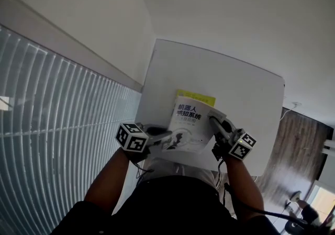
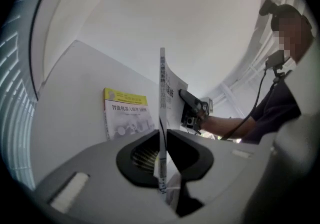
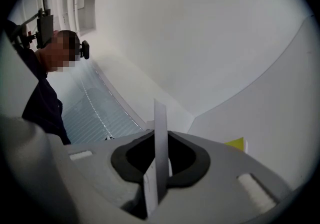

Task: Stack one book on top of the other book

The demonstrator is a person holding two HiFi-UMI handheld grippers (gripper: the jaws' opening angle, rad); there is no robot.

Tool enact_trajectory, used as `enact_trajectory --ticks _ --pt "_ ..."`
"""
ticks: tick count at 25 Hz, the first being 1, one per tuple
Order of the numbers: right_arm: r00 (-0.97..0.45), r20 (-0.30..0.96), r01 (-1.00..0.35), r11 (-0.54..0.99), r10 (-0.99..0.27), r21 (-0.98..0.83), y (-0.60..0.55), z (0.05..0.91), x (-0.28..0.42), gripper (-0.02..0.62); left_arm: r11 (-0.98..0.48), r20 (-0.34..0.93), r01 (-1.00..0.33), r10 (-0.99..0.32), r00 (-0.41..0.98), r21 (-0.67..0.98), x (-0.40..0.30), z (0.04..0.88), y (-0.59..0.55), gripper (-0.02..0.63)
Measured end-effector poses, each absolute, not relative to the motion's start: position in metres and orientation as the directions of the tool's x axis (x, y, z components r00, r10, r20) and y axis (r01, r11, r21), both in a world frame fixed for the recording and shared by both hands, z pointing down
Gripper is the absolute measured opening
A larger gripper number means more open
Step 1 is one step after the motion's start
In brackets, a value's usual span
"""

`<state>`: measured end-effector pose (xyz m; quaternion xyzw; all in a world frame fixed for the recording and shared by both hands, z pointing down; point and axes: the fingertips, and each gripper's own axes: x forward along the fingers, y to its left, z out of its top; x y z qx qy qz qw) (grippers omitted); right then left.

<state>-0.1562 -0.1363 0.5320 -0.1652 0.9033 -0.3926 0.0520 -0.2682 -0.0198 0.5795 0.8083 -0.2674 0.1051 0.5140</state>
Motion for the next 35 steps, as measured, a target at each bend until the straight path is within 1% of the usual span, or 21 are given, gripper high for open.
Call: enact_trajectory --ticks 20,35 --pt "-0.944 0.087 -0.268 0.582 -0.319 -0.768 -0.145 0.548 -0.16 0.051 -0.258 0.458 -0.544 -0.326 0.827 0.798 -0.269 0.594 -0.019 0.054" --pt "-0.936 0.177 -0.321 0.528 -0.305 -0.786 -0.145 0.568 -0.16 0.051 -0.208 0.488 -0.553 -0.292 0.823 0.807 -0.266 0.609 -0.016 0.055"
